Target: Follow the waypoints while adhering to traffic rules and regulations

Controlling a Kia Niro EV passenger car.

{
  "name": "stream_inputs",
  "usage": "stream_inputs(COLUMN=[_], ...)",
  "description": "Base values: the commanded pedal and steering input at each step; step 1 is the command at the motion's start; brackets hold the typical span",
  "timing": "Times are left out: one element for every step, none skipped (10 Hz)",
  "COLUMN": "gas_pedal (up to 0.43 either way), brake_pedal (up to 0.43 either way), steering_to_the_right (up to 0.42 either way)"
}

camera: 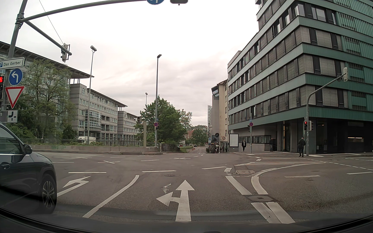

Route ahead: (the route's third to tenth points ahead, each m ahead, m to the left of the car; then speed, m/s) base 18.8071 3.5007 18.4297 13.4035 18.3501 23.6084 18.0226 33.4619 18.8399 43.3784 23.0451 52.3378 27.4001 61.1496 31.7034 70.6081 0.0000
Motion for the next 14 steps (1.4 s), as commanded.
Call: stream_inputs(gas_pedal=[0.0, 0.0, 0.0, 0.0, 0.0, 0.0, 0.0, 0.0, 0.0, 0.0, 0.0, 0.0, 0.0, 0.0], brake_pedal=[0.238, 0.238, 0.238, 0.238, 0.238, 0.238, 0.238, 0.232, 0.238, 0.238, 0.238, 0.244, 0.238, 0.238], steering_to_the_right=[-0.05, -0.049, -0.05, -0.05, -0.05, -0.049, -0.049, -0.05, -0.05, -0.049, -0.05, -0.049, -0.049, -0.05])
